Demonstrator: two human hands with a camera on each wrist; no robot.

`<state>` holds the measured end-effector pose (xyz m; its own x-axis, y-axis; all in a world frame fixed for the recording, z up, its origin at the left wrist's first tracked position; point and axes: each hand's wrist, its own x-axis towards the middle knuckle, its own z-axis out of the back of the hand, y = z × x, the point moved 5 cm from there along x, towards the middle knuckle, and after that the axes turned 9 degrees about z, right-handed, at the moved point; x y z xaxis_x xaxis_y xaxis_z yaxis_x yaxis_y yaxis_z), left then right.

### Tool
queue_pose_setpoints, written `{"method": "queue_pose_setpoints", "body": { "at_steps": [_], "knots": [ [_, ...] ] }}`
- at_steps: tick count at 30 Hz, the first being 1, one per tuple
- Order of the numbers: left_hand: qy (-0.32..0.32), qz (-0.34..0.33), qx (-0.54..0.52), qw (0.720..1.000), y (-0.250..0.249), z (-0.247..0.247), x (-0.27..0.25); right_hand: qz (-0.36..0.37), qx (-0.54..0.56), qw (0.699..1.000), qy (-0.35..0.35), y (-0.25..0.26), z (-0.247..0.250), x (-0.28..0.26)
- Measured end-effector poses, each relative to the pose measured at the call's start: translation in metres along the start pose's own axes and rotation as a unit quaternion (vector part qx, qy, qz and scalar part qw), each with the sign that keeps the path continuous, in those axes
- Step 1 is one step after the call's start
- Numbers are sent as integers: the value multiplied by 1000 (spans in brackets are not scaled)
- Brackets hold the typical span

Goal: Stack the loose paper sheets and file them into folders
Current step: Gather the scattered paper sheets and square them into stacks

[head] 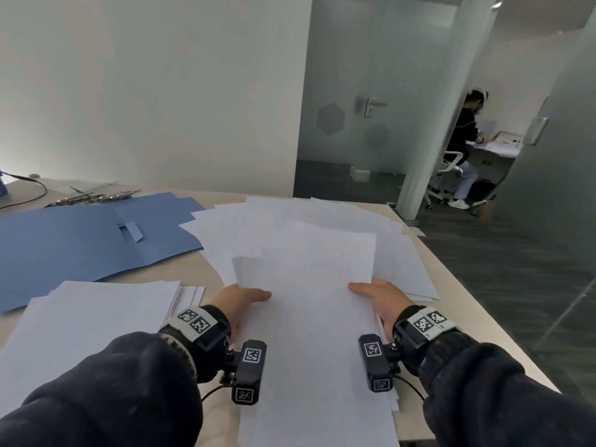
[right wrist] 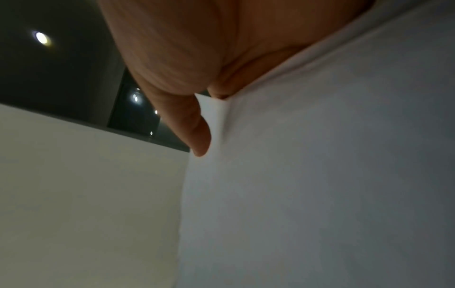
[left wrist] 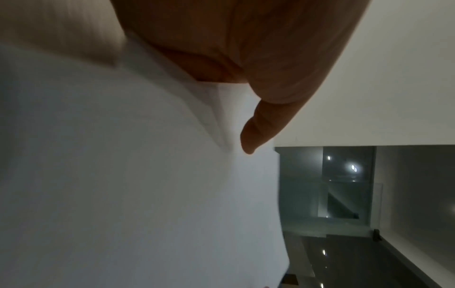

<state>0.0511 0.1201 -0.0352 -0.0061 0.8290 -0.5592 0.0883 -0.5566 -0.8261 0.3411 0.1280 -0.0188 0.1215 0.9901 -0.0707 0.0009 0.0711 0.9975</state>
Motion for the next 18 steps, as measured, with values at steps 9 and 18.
{"method": "queue_pose_setpoints", "body": {
  "at_steps": [9,18],
  "knots": [
    [-9,-67,8,998,-14,6,0,1,-40,999,4,-5,-6,-1],
    [4,-93,22,995,-28,2,-11,83,-91,992,-2,11,-4,1]
  ]
}}
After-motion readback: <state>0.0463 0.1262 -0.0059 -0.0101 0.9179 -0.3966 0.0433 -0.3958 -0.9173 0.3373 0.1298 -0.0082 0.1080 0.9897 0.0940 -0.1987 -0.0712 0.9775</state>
